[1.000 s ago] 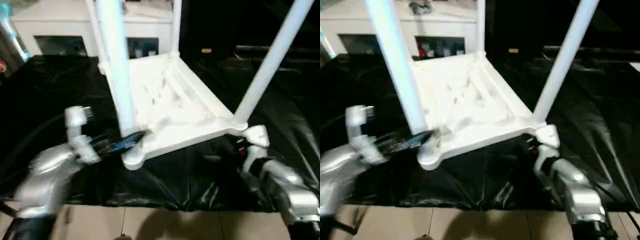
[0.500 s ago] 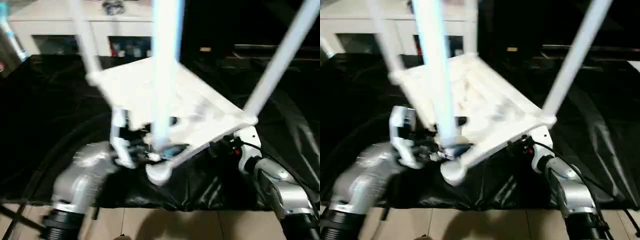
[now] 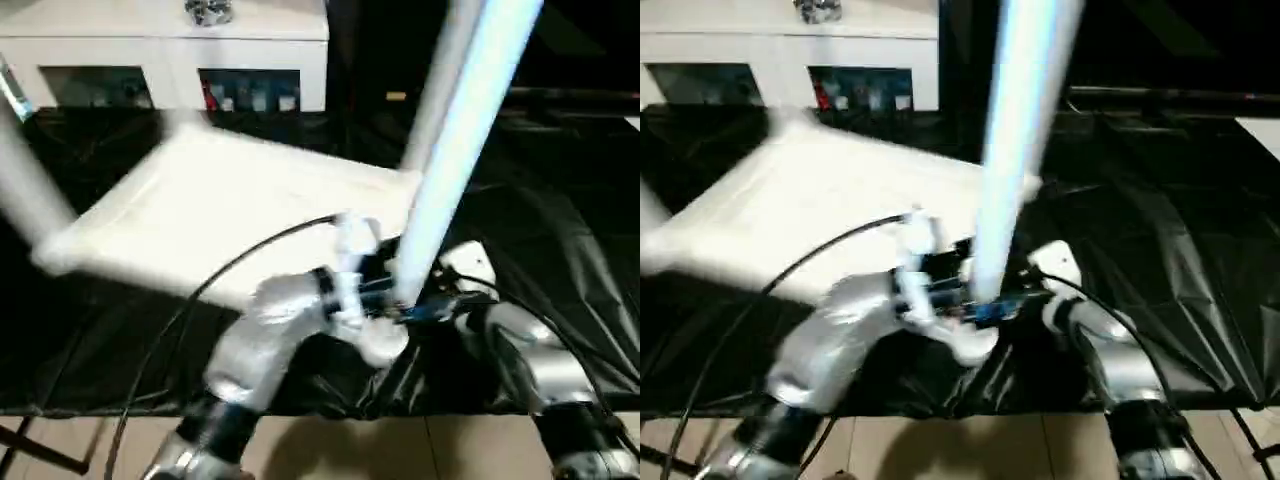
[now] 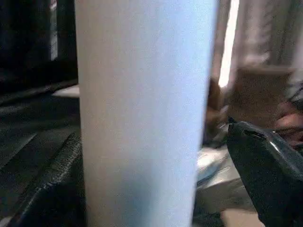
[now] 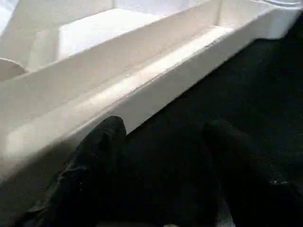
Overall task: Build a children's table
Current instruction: Rotate table base
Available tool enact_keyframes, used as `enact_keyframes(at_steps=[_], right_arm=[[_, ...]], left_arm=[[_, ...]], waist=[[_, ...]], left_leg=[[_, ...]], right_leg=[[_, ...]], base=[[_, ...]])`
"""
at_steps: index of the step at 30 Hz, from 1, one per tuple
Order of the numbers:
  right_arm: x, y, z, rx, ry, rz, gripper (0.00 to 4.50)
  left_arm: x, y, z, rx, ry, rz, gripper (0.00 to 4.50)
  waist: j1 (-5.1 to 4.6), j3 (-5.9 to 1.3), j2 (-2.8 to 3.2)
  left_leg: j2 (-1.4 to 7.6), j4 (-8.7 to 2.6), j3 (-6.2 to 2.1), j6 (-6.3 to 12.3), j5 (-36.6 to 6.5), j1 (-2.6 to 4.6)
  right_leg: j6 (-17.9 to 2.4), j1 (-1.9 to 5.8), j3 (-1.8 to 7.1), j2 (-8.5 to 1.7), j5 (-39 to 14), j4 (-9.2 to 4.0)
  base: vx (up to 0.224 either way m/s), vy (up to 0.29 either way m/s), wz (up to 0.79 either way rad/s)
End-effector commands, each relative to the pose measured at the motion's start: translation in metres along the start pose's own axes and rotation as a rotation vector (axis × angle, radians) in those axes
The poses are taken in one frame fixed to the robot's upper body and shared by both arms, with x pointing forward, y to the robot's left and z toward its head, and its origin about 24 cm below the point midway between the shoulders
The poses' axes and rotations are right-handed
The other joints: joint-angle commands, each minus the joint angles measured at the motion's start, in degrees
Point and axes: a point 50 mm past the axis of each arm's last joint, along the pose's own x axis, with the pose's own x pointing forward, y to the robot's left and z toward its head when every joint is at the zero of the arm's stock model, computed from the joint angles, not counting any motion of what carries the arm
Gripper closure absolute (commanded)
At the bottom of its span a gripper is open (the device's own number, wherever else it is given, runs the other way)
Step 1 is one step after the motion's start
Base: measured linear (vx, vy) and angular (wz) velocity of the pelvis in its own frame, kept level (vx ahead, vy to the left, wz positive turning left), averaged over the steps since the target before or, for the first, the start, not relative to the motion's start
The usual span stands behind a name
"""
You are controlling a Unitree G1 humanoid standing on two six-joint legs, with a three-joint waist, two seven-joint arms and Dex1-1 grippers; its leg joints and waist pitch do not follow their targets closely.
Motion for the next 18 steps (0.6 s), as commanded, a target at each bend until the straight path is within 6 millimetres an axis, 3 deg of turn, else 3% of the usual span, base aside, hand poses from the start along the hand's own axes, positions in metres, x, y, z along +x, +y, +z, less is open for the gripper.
enact_keyframes(at_steps=[1,6,9,11,12,13,14,18], right_arm=[[0.002,-0.001,0.008,-0.03,-0.022,0.026,1.34],[-0.009,-0.021,0.006,-0.051,-0.005,-0.029,1.34],[-0.015,-0.029,0.006,-0.056,-0.011,-0.032,1.34],[-0.021,-0.031,0.008,-0.074,-0.02,0.001,1.34],[-0.021,-0.031,0.008,-0.074,-0.02,0.003,1.34],[-0.026,-0.032,0.01,-0.091,-0.027,0.048,1.34],[-0.026,-0.032,0.01,-0.091,-0.027,0.048,1.34],[-0.039,-0.027,0.017,-0.118,-0.039,0.183,1.18]], left_arm=[[0.003,0.004,-0.003,0.035,0.027,0.034,0.09],[-0.016,0.02,-0.01,0.095,0.099,0.101,0.09],[-0.034,0.023,-0.017,0.112,0.156,0.055,0.09],[-0.049,0.024,-0.022,0.092,0.206,-0.013,0.09],[-0.049,0.024,-0.023,0.091,0.208,-0.016,0.09],[-0.063,0.028,-0.028,0.088,0.279,-0.063,0.24],[-0.063,0.028,-0.028,0.088,0.279,-0.063,0.24],[-0.083,0.04,-0.041,0.134,0.455,-0.14,0.58]], waist=[[0.66,-3.78,-1.51],[1.21,-3.71,-1.61],[1.63,-3.78,-1.52],[1.69,-3.74,-1.48],[1.78,-3.75,-1.24],[1.9,-3.73,-0.84],[1.82,-3.74,-1.02],[2.25,-3.6,-0.76]], left_leg=[[1.01,-3.42,-0.09,3.68,-5.2,-0.53],[1.11,-3.35,0.03,4.32,-4.8,-0.28],[1.04,-3.33,0.01,4.35,-4.8,-0.23],[1.08,-3.35,0.03,4.38,-4.9,-0.22],[1.2,-3.36,0.0,4.4,-5.0,-0.07],[1.11,-3.42,-0.06,4.41,-5.4,-0.06],[1.14,-3.41,0.0,4.47,-5.5,-0.11],[1.12,-3.56,-0.04,4.55,-7.2,0.03]], right_leg=[[-8.8,3.8,2.78,-3.05,-9.0,-3.87],[-9.8,3.48,2.8,-3.06,-8.6,-3.75],[-9.7,3.47,2.8,-3.09,-8.6,-3.63],[-9.7,3.43,2.83,-3.13,-8.6,-3.59],[-10.2,3.27,2.84,-3.11,-8.1,-3.42],[-10.4,3.33,2.81,-3.06,-8.1,-3.42],[-10.4,3.38,2.86,-3.03,-7.8,-3.46],[-9.6,3.34,2.83,-2.9,-8.7,-3.79]], base=[[0.0,0.0,0.0],[0.0,0.0,0.0],[0.0,0.0,0.0],[0.0,0.0,0.0],[0.0,0.0,0.0],[0.0,0.0,0.0],[0.0,0.0,0.0],[0.0,0.0,0.0]])
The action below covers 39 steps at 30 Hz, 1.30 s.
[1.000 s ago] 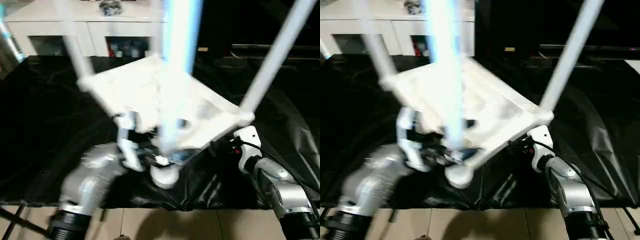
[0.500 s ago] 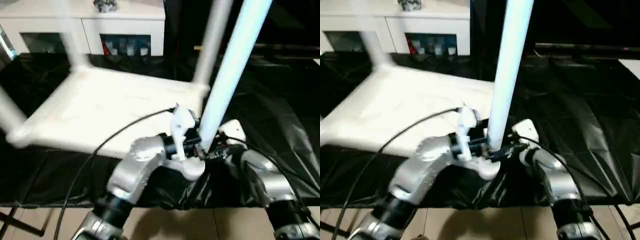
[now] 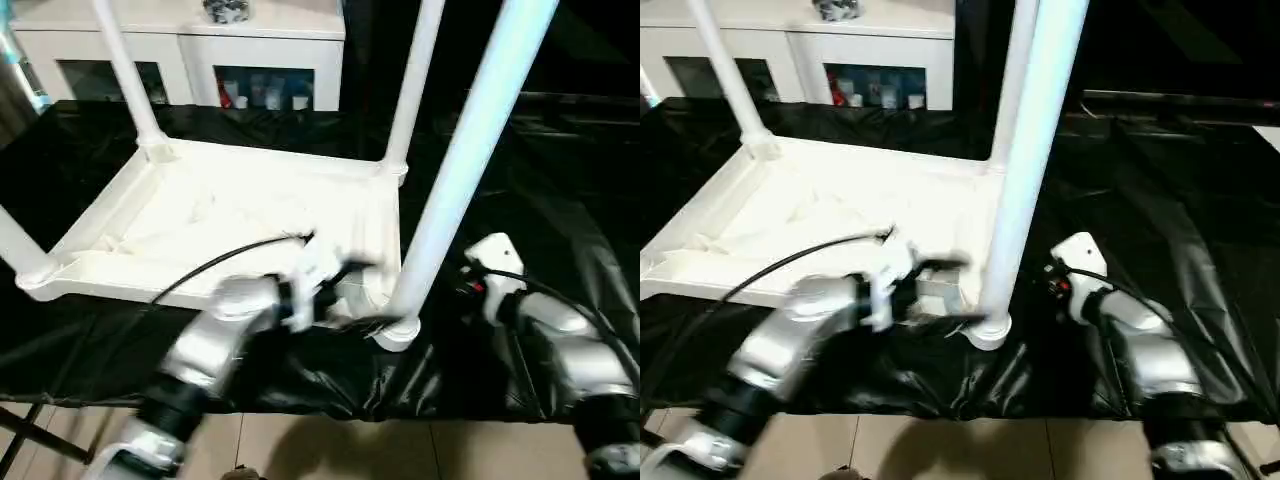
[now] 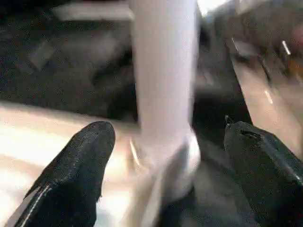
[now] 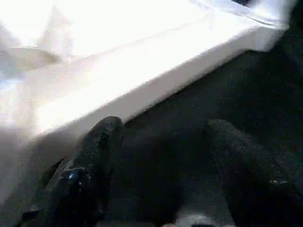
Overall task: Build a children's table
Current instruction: Rotate table base
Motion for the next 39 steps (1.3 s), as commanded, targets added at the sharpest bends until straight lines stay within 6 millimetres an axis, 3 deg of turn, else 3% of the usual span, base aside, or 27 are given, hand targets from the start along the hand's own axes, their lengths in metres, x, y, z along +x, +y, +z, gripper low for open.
enact_keyframes(at_steps=[1,5,7,9,10,11,13,17,18,19,21,30,36,39], right_arm=[[-0.006,0.003,0.008,-0.019,-0.016,0.078,1.02],[-0.015,0.007,0.008,-0.03,0.007,0.152,0.87],[-0.022,0.01,0.008,-0.041,0.024,0.197,0.56],[-0.024,0.011,0.008,-0.045,0.029,0.216,0.55],[-0.028,0.014,0.008,-0.049,0.036,0.241,0.45],[-0.03,0.015,0.008,-0.051,0.04,0.255,0.3],[-0.037,0.018,0.009,-0.055,0.055,0.294,0.09],[-0.042,0.021,0.012,-0.058,0.059,0.325,0.01],[-0.042,0.021,0.013,-0.067,0.054,0.322,0.0],[-0.042,0.021,0.013,-0.067,0.054,0.322,0.0],[-0.04,0.022,0.014,-0.07,0.05,0.323,0.0],[-0.024,0.033,0.014,-0.073,0.042,0.353,0.0],[-0.007,0.035,0.016,-0.078,0.044,0.37,0.0],[-0.002,0.036,0.017,-0.086,0.047,0.375,0.0]], left_arm=[[0.001,0.005,-0.002,0.059,0.074,-0.047,0.69],[0.0,0.013,-0.005,0.059,0.129,-0.07,0.92],[0.002,0.018,-0.004,0.048,0.14,-0.082,1.13],[0.002,0.021,-0.004,0.046,0.144,-0.083,1.23],[0.002,0.024,-0.005,0.043,0.15,-0.089,1.32],[0.002,0.025,-0.005,0.044,0.156,-0.093,1.39],[0.002,0.029,-0.005,0.026,0.169,-0.117,1.66],[0.002,0.031,-0.005,-0.006,0.168,-0.148,1.79],[0.002,0.032,-0.006,-0.025,0.166,-0.155,2.01],[0.002,0.032,-0.006,-0.025,0.166,-0.155,2.12],[0.003,0.033,-0.007,-0.027,0.178,-0.165,2.23],[0.004,0.033,-0.012,-0.037,0.212,-0.192,2.99],[0.002,0.035,-0.015,-0.026,0.258,-0.198,3.48],[0.001,0.036,-0.017,-0.015,0.279,-0.197,3.67]], waist=[[0.36,-3.7,-0.71],[1.17,-3.76,-0.15],[1.83,-3.95,-0.3],[1.94,-3.97,-0.34],[1.9,-3.87,0.64],[1.86,-3.82,0.22],[2.29,-3.91,0.5],[2.4,-3.86,0.26],[2.51,-3.9,0.74],[2.48,-3.87,0.49],[2.57,-3.99,0.87],[3.01,-4.13,1.32],[3.03,-4.16,1.43],[3.03,-4.28,1.41]], left_leg=[[1.14,-3.58,-0.04,4.31,-7.5,0.09],[1.29,-3.6,-0.1,3.65,-8.3,0.24],[1.38,-3.47,-0.19,3.41,-8.1,0.17],[1.44,-3.48,-0.22,3.39,-8.2,0.14],[1.32,-3.46,-0.27,3.22,-8.8,0.04],[1.16,-3.41,-0.11,3.38,-9.0,0.05],[1.14,-3.39,-0.29,3.71,-9.0,-0.06],[1.25,-3.46,-0.33,3.78,-9.1,-0.09],[1.3,-3.39,-0.33,3.69,-9.4,-0.05],[1.29,-3.45,-0.38,3.61,-9.4,-0.14],[1.32,-3.41,-0.4,3.57,-9.3,-0.03],[1.39,-3.46,-0.51,3.32,-9.6,-0.05],[1.32,-3.55,-0.54,2.74,-10.1,-0.03],[1.46,-3.52,-0.58,2.9,-9.2,-0.08]], right_leg=[[-9.5,3.37,2.81,-2.92,-9.1,-3.93],[-10.3,3.45,2.81,-3.09,-8.6,-3.84],[-11.4,3.61,2.83,-3.33,-7.0,-3.51],[-11.7,3.58,2.79,-3.45,-7.1,-3.52],[-12.0,3.53,2.74,-3.37,-7.3,-3.69],[-11.7,3.58,2.72,-3.19,-7.6,-4.06],[-11.0,3.79,2.65,-3.28,-8.3,-4.01],[-11.1,3.79,2.54,-3.37,-9.5,-4.12],[-11.2,3.65,2.58,-3.5,-10.7,-4.29],[-11.1,3.74,2.54,-3.44,-10.7,-4.28],[-11.2,3.65,2.52,-3.5,-10.6,-4.28],[-11.8,3.61,2.43,-3.48,-9.4,-4.15],[-10.9,3.62,2.42,-3.66,-11.7,-4.4],[-11.5,3.66,2.5,-3.65,-8.9,-4.0]], base=[[0.0,0.0,0.0],[0.0,0.0,0.0],[0.0,0.0,0.0],[0.0,0.0,0.0],[0.0,0.0,0.0],[0.0,0.0,0.0],[0.0,0.0,0.0],[0.0,0.0,0.0],[0.0,0.0,0.0],[0.0,0.0,0.0],[0.0,0.0,0.0],[0.0,0.0,0.0],[0.0,0.0,0.0],[0.0,0.0,0.0]])
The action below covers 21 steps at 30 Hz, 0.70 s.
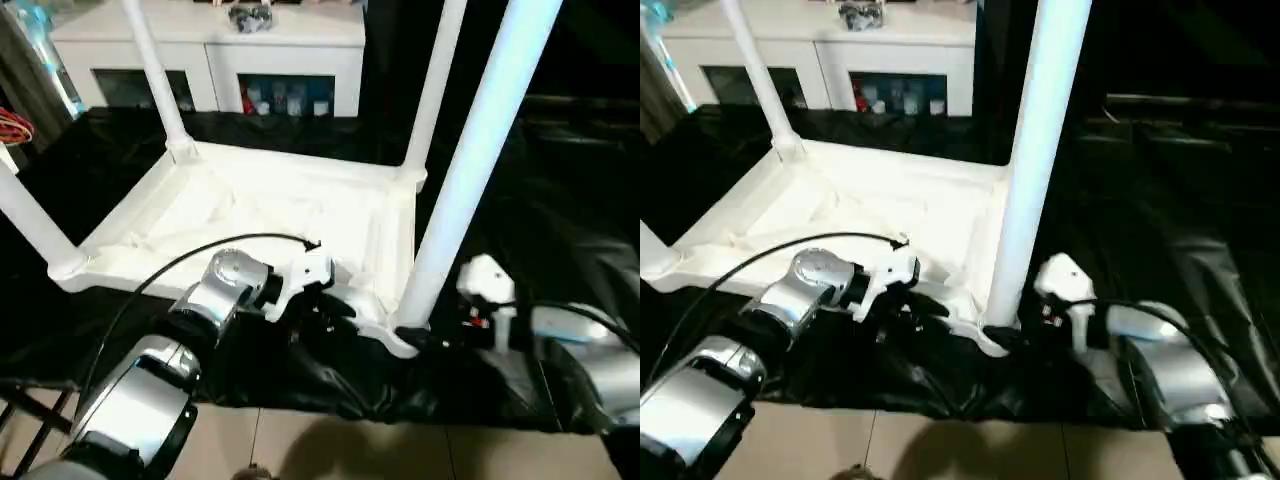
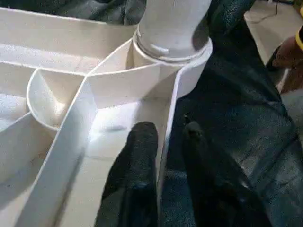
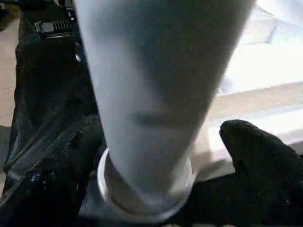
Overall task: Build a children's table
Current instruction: Rotate leg to tighten
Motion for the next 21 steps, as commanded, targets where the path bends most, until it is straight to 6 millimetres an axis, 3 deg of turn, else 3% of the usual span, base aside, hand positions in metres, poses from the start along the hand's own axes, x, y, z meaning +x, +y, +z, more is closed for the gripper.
enact_keyframes(at_steps=[1,8,11,21], right_arm=[[0.003,-0.002,0.002,-0.017,0.013,-0.001,0.0],[0.01,-0.003,0.003,-0.005,0.005,0.03,0.37],[0.013,-0.003,0.004,-0.005,0.001,0.038,0.79],[0.025,-0.003,0.005,0.018,-0.03,0.071,1.67]], left_arm=[[-0.003,0.001,-0.003,0.003,0.047,0.001,3.78],[-0.006,0.003,-0.004,0.002,0.049,0.008,4.2],[-0.008,0.003,-0.005,-0.005,0.043,0.01,4.44],[-0.014,0.004,-0.009,-0.014,0.046,0.041,4.5]], waist=[[0.25,-3.68,-0.63],[0.18,-3.55,-0.83],[-0.03,-3.65,-0.76],[-0.55,-3.49,-0.82]], left_leg=[[1.44,-3.66,-0.44,3.03,-9.0,-0.19],[1.42,-3.73,-0.35,3.18,-9.1,-0.32],[1.45,-3.71,-0.41,3.3,-8.3,-0.45],[1.46,-3.84,-0.32,3.29,-9.4,-0.36]], right_leg=[[-11.7,3.55,2.67,-3.57,-8.5,-3.93],[-11.2,3.54,2.66,-3.7,-10.6,-4.16],[-11.6,3.57,2.6,-3.68,-8.9,-3.93],[-11.3,3.45,2.56,-3.76,-11.8,-4.29]], base=[[0.0,0.0,0.0],[0.0,0.0,0.0],[0.0,0.0,0.0],[0.0,0.0,0.0]])
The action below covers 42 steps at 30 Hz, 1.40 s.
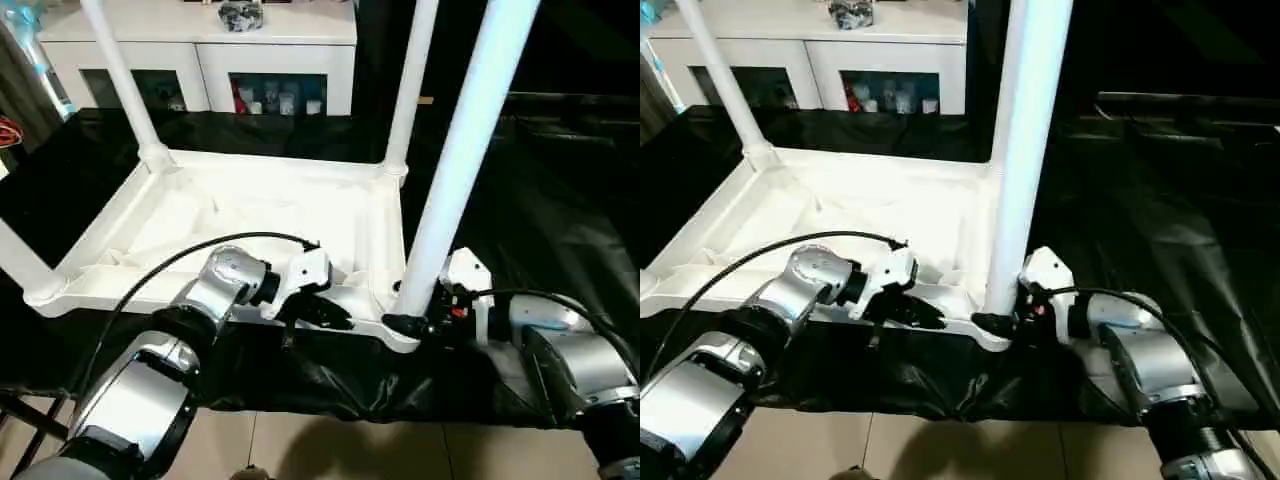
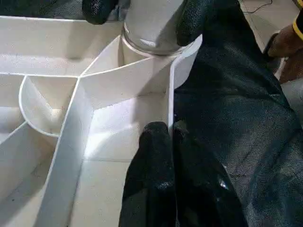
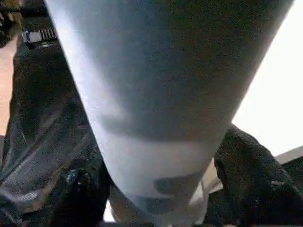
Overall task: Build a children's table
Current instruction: Rotate leg to tighten
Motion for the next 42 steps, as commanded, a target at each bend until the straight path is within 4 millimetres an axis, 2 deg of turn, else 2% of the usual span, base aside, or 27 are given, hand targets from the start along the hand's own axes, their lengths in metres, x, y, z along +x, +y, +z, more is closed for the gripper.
enact_keyframes(at_steps=[1,5,6,9,10,13,15,17,18,20,22,23,24,25,29,30,31,34,35,36,38,40,41,42], right_arm=[[0.008,0.003,0.003,-0.015,-0.017,0.028,1.75],[0.014,0.005,0.001,0.013,-0.044,0.011,2.11],[0.017,0.005,0.0,0.023,-0.05,-0.015,2.18],[0.028,0.004,-0.006,0.069,-0.05,-0.124,2.47],[0.037,0.005,-0.009,0.101,-0.048,-0.191,2.47],[0.046,0.005,-0.011,0.131,-0.048,-0.251,2.54],[0.065,0.007,-0.011,0.197,-0.057,-0.349,2.55],[0.075,0.007,-0.01,0.231,-0.057,-0.415,2.55],[0.088,0.007,-0.005,0.259,-0.061,-0.479,2.55],[0.097,0.01,-0.001,0.253,-0.069,-0.491,2.55],[0.1,0.014,0.002,0.231,-0.079,-0.449,2.55],[0.1,0.015,0.004,0.206,-0.084,-0.434,2.21],[0.1,0.015,0.004,0.207,-0.085,-0.433,2.21],[0.097,0.016,0.004,0.214,-0.098,-0.406,1.86],[0.087,0.014,0.002,0.175,-0.087,-0.387,1.75],[0.08,0.012,0.0,0.142,-0.079,-0.37,1.46],[0.08,0.012,0.0,0.142,-0.079,-0.37,1.46],[0.062,0.009,-0.001,0.082,-0.074,-0.295,1.46],[0.057,0.01,-0.001,0.052,-0.075,-0.251,1.46],[0.048,0.013,0.0,-0.005,-0.075,-0.169,1.46],[0.044,0.013,0.0,-0.022,-0.072,-0.136,1.46],[0.032,0.012,0.001,-0.04,-0.065,-0.069,1.46],[0.029,0.012,0.001,-0.042,-0.066,-0.056,1.46],[0.025,0.012,0.003,-0.044,-0.071,-0.02,1.46]], left_arm=[[-0.009,0.005,-0.008,-0.038,0.028,0.088,4.5],[-0.01,0.011,-0.007,-0.048,0.033,0.197,4.5],[-0.009,0.013,-0.005,-0.058,0.021,0.226,4.5],[-0.002,0.019,0.003,-0.078,-0.026,0.308,4.5],[0.005,0.022,0.009,-0.081,-0.043,0.344,4.5],[0.012,0.023,0.014,-0.081,-0.058,0.361,4.5],[0.029,0.023,0.025,-0.072,-0.092,0.388,4.5],[0.038,0.022,0.032,-0.064,-0.113,0.402,4.5],[0.052,0.018,0.039,-0.054,-0.137,0.387,4.5],[0.06,0.015,0.042,-0.039,-0.143,0.384,4.5],[0.063,0.013,0.042,-0.027,-0.137,0.376,4.5],[0.063,0.012,0.041,-0.015,-0.132,0.369,4.5],[0.063,0.012,0.041,-0.015,-0.132,0.369,4.5],[0.061,0.01,0.038,0.004,-0.126,0.357,4.5],[0.054,0.009,0.033,0.022,-0.124,0.347,4.5],[0.049,0.009,0.029,0.025,-0.119,0.336,4.5],[0.049,0.009,0.029,0.025,-0.119,0.336,4.5],[0.04,0.006,0.02,0.035,-0.097,0.299,4.5],[0.038,0.005,0.018,0.041,-0.092,0.288,4.5],[0.033,0.004,0.015,0.048,-0.091,0.267,4.5],[0.031,0.003,0.014,0.048,-0.093,0.254,4.5],[0.025,0.001,0.01,0.043,-0.093,0.22,4.5],[0.024,0.001,0.01,0.042,-0.094,0.211,4.5],[0.022,-0.001,0.009,0.037,-0.099,0.183,4.5]], waist=[[0.55,-3.45,-0.77],[0.36,-3.36,-0.72],[0.35,-3.28,-0.87],[0.18,-3.26,-0.79],[0.09,-3.26,-1.02],[-0.24,-3.21,-0.85],[-0.5,-3.23,-0.76],[-0.75,-3.16,-0.29],[-0.81,-3.09,-0.53],[-0.99,-3.04,-0.24],[-0.93,-2.93,-0.36],[-0.89,-2.93,-0.13],[-0.87,-3.0,-0.19],[-0.87,-3.0,-0.13],[-0.72,-3.19,-0.13],[-0.66,-3.23,0.07],[-0.66,-3.29,-0.07],[-0.39,-3.29,-0.14],[-0.34,-3.25,-0.08],[-0.17,-3.21,-0.37],[-0.08,-3.16,-0.23],[0.01,-3.19,-0.7],[0.08,-3.16,-0.49],[0.11,-3.18,-0.61]], left_leg=[[1.45,-3.85,-0.37,3.27,-9.4,-0.2],[1.46,-3.96,-0.39,2.89,-10.1,-0.09],[1.45,-4.08,-0.36,2.63,-10.6,0.02],[1.41,-4.22,-0.44,1.92,-10.9,0.02],[1.38,-4.24,-0.45,1.81,-10.7,-0.05],[1.24,-4.36,-0.54,1.07,-10.5,-0.07],[1.24,-4.5,-0.58,0.88,-11.0,0.11],[1.23,-4.6,-0.58,0.34,-11.5,0.11],[1.1,-4.69,-0.58,0.14,-12.3,0.28],[1.13,-4.86,-0.62,-0.33,-13.3,0.42],[1.07,-4.93,-0.56,0.27,-14.3,0.5],[1.11,-5.01,-0.62,0.39,-14.4,0.49],[1.17,-5.02,-0.62,0.58,-14.3,0.46],[1.19,-5.07,-0.68,0.77,-14.1,0.34],[1.15,-4.92,-0.57,1.63,-12.8,0.23],[1.15,-4.9,-0.58,1.69,-12.3,0.23],[1.15,-4.82,-0.53,1.83,-11.9,0.19],[1.16,-4.69,-0.46,2.69,-11.4,0.08],[1.21,-4.7,-0.43,3.03,-11.3,0.07],[1.18,-4.66,-0.4,3.39,-11.3,0.02],[1.3,-4.72,-0.39,3.63,-11.5,-0.05],[1.4,-4.73,-0.4,3.83,-11.3,-0.04],[1.52,-4.74,-0.42,3.92,-11.6,-0.02],[1.56,-4.72,-0.41,3.9,-11.6,-0.05]], right_leg=[[-11.4,3.48,2.6,-3.76,-11.6,-4.25],[-11.1,3.36,2.6,-3.78,-13.0,-4.43],[-10.7,3.33,2.64,-3.81,-14.4,-4.63],[-10.2,3.25,2.66,-3.84,-15.5,-4.72],[-10.1,3.28,2.7,-3.87,-15.5,-4.72],[-9.4,3.24,2.7,-3.89,-16.3,-4.78],[-9.3,3.19,2.71,-3.83,-16.4,-4.92],[-9.4,3.02,2.76,-3.81,-16.5,-4.94],[-8.8,3.13,2.75,-3.81,-17.7,-5.18],[-8.3,2.93,2.78,-3.81,-19.0,-5.39],[-8.0,2.99,2.9,-3.74,-18.9,-5.53],[-8.0,3.03,2.95,-3.82,-18.9,-5.5],[-7.9,3.07,2.99,-3.84,-18.5,-5.51],[-8.0,3.17,2.98,-3.83,-17.9,-5.4],[-7.9,3.29,3.02,-3.81,-16.3,-5.3],[-8.0,3.28,3.0,-3.81,-15.7,-5.23],[-8.1,3.36,2.99,-3.74,-15.0,-5.18],[-8.1,3.51,2.97,-3.75,-14.1,-5.13],[-8.2,3.42,2.96,-3.79,-14.1,-5.15],[-8.0,3.49,2.9,-3.77,-14.9,-5.19],[-7.7,3.35,2.89,-3.83,-16.1,-5.3],[-7.9,3.37,2.84,-3.85,-16.9,-5.24],[-8.3,3.26,2.83,-3.85,-17.1,-5.22],[-8.6,3.29,2.86,-3.88,-16.6,-5.18]], base=[[0.0,0.0,0.0],[0.0,0.0,0.0],[0.0,0.0,0.0],[0.0,0.0,0.0],[0.0,0.0,0.0],[0.0,0.0,0.0],[0.0,0.0,0.0],[0.0,0.0,0.0],[0.0,0.0,0.0],[0.0,0.0,0.0],[0.0,0.0,0.0],[0.0,0.0,0.0],[0.0,0.0,0.0],[0.0,0.0,0.0],[0.0,0.0,0.0],[0.0,0.0,0.0],[0.0,0.0,0.0],[0.0,0.0,0.0],[0.0,0.0,0.0],[0.0,0.0,0.0],[0.0,0.0,0.0],[0.0,0.0,0.0],[0.0,0.0,0.0],[0.0,0.0,0.0]])
